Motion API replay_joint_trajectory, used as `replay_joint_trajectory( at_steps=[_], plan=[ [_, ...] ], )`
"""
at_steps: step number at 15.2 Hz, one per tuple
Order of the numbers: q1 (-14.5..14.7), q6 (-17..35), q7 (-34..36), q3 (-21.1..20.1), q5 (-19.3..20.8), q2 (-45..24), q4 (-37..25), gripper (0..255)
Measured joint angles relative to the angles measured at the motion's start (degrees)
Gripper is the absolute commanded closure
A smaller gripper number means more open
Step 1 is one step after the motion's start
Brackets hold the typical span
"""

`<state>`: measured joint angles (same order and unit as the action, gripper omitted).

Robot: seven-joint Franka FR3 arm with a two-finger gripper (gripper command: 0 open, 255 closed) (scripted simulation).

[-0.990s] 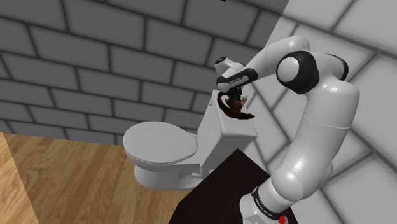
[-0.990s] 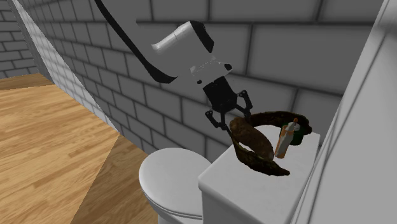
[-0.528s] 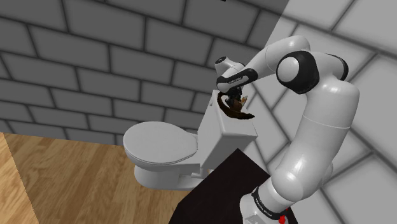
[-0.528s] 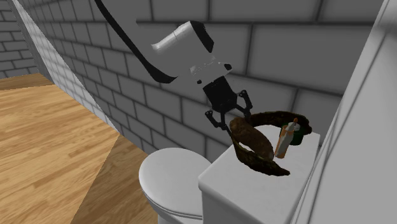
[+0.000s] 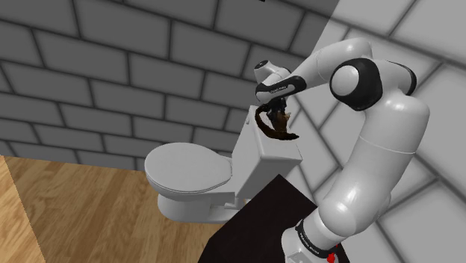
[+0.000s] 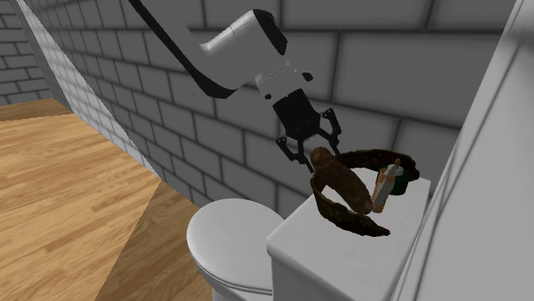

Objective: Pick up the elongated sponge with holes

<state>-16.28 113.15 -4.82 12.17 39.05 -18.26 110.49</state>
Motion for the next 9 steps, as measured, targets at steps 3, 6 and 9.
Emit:
replay_joint_trajectory(
  at_steps=[3,6,9],
  plan=[
    [0.1,-1.8,-1.3,0.0,-0.4,1.1,-1.1,255],
    [0.3,-3.3,-2.2,-0.1,-0.5,2.3,-1.6,255],
    [0.4,-4.6,-3.1,-0.1,-0.7,3.5,-2.0,255]
  ],
)
